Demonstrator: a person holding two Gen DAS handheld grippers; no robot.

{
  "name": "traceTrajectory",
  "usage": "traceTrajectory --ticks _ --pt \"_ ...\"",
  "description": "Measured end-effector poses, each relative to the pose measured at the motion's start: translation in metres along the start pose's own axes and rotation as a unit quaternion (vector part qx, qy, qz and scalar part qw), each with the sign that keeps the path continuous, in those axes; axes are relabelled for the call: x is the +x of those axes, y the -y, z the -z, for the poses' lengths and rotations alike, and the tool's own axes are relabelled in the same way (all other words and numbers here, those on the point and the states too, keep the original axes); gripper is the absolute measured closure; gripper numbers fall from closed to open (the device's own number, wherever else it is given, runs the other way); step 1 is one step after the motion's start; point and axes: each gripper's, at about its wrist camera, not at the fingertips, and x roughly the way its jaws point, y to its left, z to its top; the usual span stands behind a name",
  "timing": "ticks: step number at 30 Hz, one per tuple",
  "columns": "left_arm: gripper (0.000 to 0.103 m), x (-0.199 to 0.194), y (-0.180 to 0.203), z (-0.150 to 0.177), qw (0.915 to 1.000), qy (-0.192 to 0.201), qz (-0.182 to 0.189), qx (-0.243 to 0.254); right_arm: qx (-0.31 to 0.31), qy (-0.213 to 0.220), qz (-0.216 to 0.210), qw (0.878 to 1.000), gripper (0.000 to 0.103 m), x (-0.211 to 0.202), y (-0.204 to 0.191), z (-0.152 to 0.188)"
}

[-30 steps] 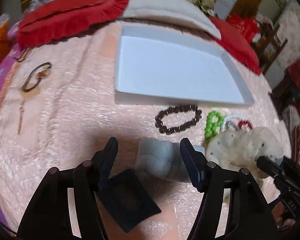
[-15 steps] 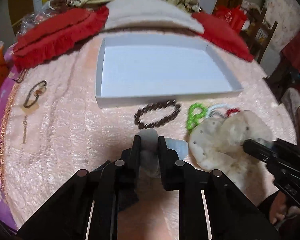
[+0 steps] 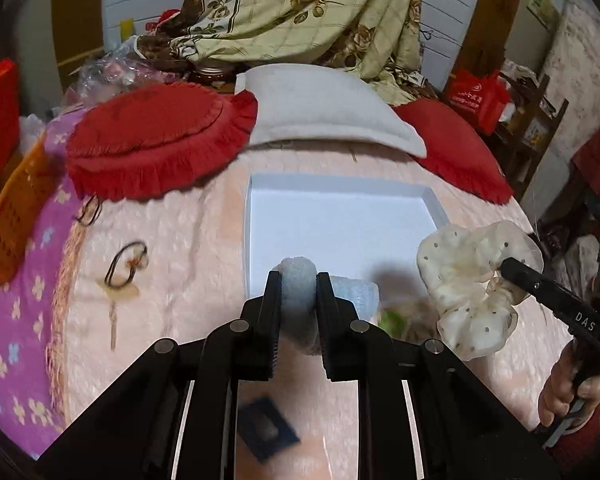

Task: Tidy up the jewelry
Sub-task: 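Lower both scrunchies into the white box and open both tools, then grasp the dark blue hair clip with the left tool while the right tool reaches the coiled hair tie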

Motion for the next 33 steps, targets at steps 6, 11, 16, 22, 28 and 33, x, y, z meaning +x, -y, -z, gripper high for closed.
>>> traceTrajectory --ticks 6,11,16,22,28,33 --pt "0.088 0.060 0.005 -0.044 0.9991 -0.010 -0.039 0.012 0.057 -0.019 -0.013 0.998 0.092 0.060 0.023 -0.043" --pt "0.088 0.129 -0.003 -0.071 0.9964 -0.035 -0.077 0.000 0.108 -0.044 -0.003 0.993 0.092 0.125 0.049 -0.063" --pt "0.086 0.183 -0.019 -0.086 0.9946 -0.060 -0.083 -0.019 0.130 -0.071 0.016 0.989 0.092 0.175 0.068 -0.066" --pt "0.069 0.200 -0.037 -0.090 0.9953 -0.066 -0.040 -0.060 0.117 -0.071 0.058 0.989 0.088 0.197 0.078 -0.068" --pt "0.061 0.179 -0.043 -0.084 0.9943 -0.059 -0.001 -0.088 0.100 -0.045 0.077 0.991 0.064 0.184 0.074 -0.076" --pt "0.061 0.124 -0.037 -0.068 0.9951 -0.034 0.013 -0.092 0.065 -0.032 0.095 0.993 0.063 0.141 0.060 -0.074"
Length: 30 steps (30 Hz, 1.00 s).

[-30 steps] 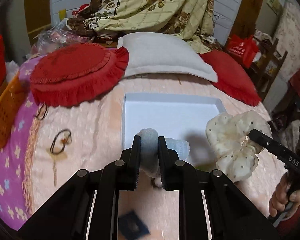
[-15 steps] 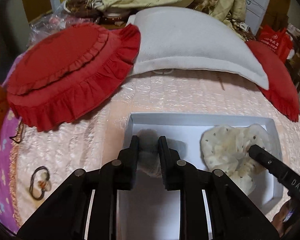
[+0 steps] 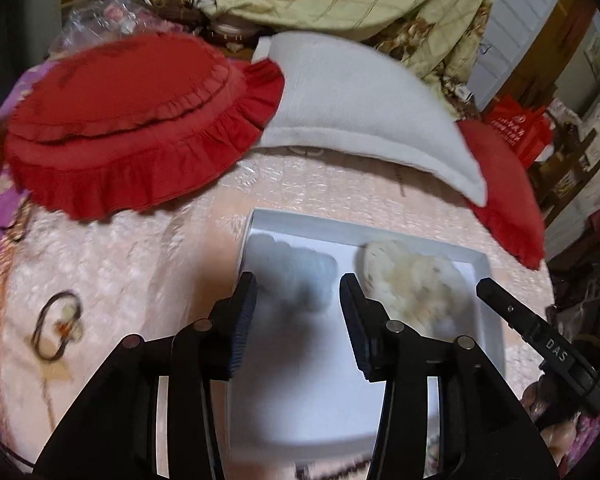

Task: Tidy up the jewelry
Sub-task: 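Grasp the dark blue hair clip with the left tool while the right tool reaches the coiled hair tie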

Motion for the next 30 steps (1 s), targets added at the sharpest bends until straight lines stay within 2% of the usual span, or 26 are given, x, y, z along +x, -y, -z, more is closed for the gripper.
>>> traceTrajectory --ticks 3,5,7,8,9,11,14,17,19,24,30 --pt "0.061 -0.042 0.000 0.024 0.9997 0.024 -0.006 0.005 -0.030 -0.002 0.011 0.999 0.063 -0.034 0.000 0.012" --pt "0.061 -0.066 -0.004 0.044 0.9989 0.038 -0.026 0.009 -0.052 -0.002 0.017 0.998 0.063 -0.059 0.002 0.023" --pt "0.061 -0.091 -0.012 0.069 0.9966 0.052 -0.063 0.009 -0.079 0.000 0.025 0.997 0.049 -0.081 0.005 0.037" --pt "0.061 -0.102 -0.017 0.083 0.9946 0.060 -0.084 0.010 -0.087 0.012 0.036 0.995 0.034 -0.098 0.009 0.049" --pt "0.060 -0.108 -0.019 0.095 0.9928 0.064 -0.100 0.013 -0.088 0.039 0.041 0.995 0.025 -0.116 0.017 0.063" --pt "0.060 -0.120 -0.026 0.120 0.9892 0.070 -0.127 0.021 -0.090 0.065 0.045 0.993 0.025 -0.139 0.028 0.087" --pt "0.060 -0.127 -0.040 0.159 0.9876 0.056 -0.146 0.013 -0.066 0.047 0.068 0.994 0.025 -0.155 0.051 0.127" --pt "0.060 -0.124 -0.058 0.191 0.9911 0.028 -0.125 -0.036 -0.019 0.017 0.048 0.999 0.040 -0.159 0.070 0.161" --pt "0.061 -0.122 -0.066 0.210 0.9918 0.016 -0.107 -0.068 0.001 0.005 0.032 0.999 0.043 -0.159 0.075 0.178" --pt "0.060 -0.117 -0.057 0.234 0.9904 0.022 -0.122 -0.061 0.002 -0.008 0.011 1.000 0.044 -0.154 0.067 0.202" --pt "0.060 -0.087 -0.047 0.236 0.9933 -0.009 -0.111 -0.034 -0.046 -0.024 0.002 0.999 0.044 -0.136 0.045 0.208"
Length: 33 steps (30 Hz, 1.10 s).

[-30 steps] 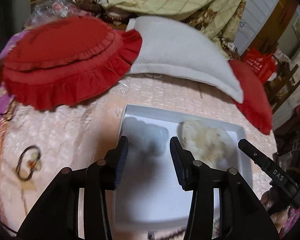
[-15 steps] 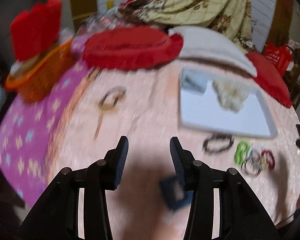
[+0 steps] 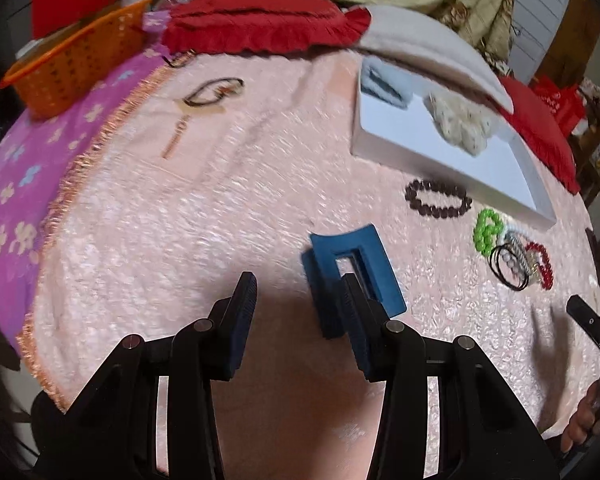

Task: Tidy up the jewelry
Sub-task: 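Grasp the dark blue hair clip with the left tool while the right tool reaches the coiled hair tie, then carry the clip into the box with the left tool while the right tool places the coiled hair tie there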

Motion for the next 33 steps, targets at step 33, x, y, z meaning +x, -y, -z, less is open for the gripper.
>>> traceTrajectory --ticks 33 --pt "0.085 0.031 0.013 -0.002 0.9985 0.000 0.031 0.045 -0.141 -0.005 0.063 0.988 0.082 0.051 -0.038 -0.010"
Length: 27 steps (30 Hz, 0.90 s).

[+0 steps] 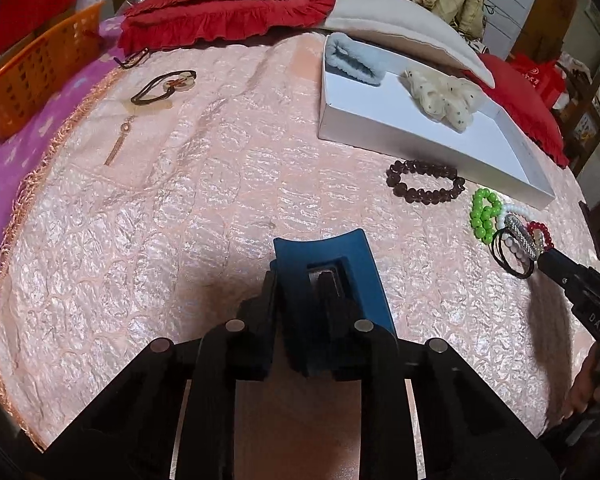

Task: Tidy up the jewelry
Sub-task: 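Carry the clip into the box with the left tool while the right tool places the coiled hair tie there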

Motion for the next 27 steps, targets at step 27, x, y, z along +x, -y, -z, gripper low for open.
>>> traceTrajectory --ticks 27 --pt "0.091 -0.028 -0.012 0.004 0.9994 0.025 0.011 -0.022 0.005 0.016 -0.039 0.999 0.095 -0.024 -0.006 -0.013"
